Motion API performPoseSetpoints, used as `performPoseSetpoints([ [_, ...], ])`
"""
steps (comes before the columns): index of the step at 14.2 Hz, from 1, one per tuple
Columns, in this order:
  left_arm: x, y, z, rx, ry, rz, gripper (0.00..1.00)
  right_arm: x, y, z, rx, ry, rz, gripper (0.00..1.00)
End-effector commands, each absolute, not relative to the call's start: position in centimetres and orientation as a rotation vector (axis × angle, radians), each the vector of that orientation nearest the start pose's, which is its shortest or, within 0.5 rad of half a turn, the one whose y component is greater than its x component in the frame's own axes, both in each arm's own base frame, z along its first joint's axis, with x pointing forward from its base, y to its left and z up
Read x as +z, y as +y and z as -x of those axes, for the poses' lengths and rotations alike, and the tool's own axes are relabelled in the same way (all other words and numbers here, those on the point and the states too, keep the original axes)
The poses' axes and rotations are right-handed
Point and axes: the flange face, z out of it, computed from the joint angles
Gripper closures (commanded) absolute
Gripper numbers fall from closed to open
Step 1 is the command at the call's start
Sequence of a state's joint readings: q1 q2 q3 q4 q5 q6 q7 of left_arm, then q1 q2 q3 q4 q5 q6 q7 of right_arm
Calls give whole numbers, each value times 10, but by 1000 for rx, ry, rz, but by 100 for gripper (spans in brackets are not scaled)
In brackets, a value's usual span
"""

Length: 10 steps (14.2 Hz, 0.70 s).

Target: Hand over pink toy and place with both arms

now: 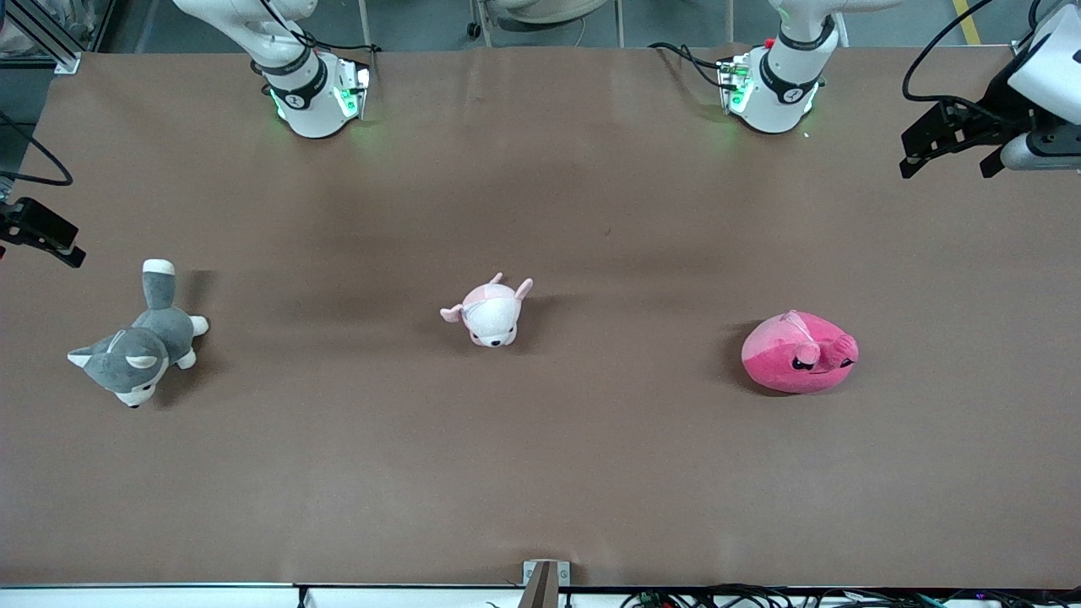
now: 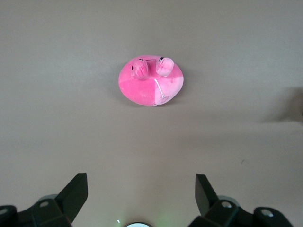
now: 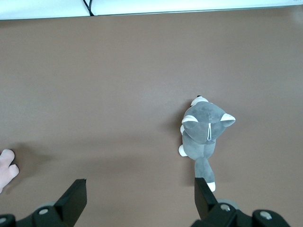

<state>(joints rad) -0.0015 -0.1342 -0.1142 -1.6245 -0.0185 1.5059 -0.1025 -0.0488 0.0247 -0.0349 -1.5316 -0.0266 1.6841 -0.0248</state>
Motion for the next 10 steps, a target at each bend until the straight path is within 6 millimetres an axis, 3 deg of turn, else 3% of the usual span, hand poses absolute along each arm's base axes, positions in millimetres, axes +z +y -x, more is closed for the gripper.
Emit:
performPoseSetpoints([
  [1, 665, -62, -511, -15, 30, 3148, 0, 642, -52, -566, -216, 83, 3169, 0],
  [3, 661, -60, -515, -6, 23, 3147, 0, 642, -52, -566, -216, 83, 3169, 0],
  [6, 637, -43, -553, 47, -1, 3132, 0, 642, -52, -566, -211, 80, 3169, 0],
  [7, 622, -40, -564, 64, -5, 3138, 0, 642, -52, -565, -209, 80, 3169, 0],
  [9, 579, -8, -595, 49, -96, 3161, 0, 641, -51, -565, -206, 78, 3170, 0],
  [10, 557, -5, -607, 35, -105, 3164, 0, 642, -51, -565, -209, 78, 3169, 0],
])
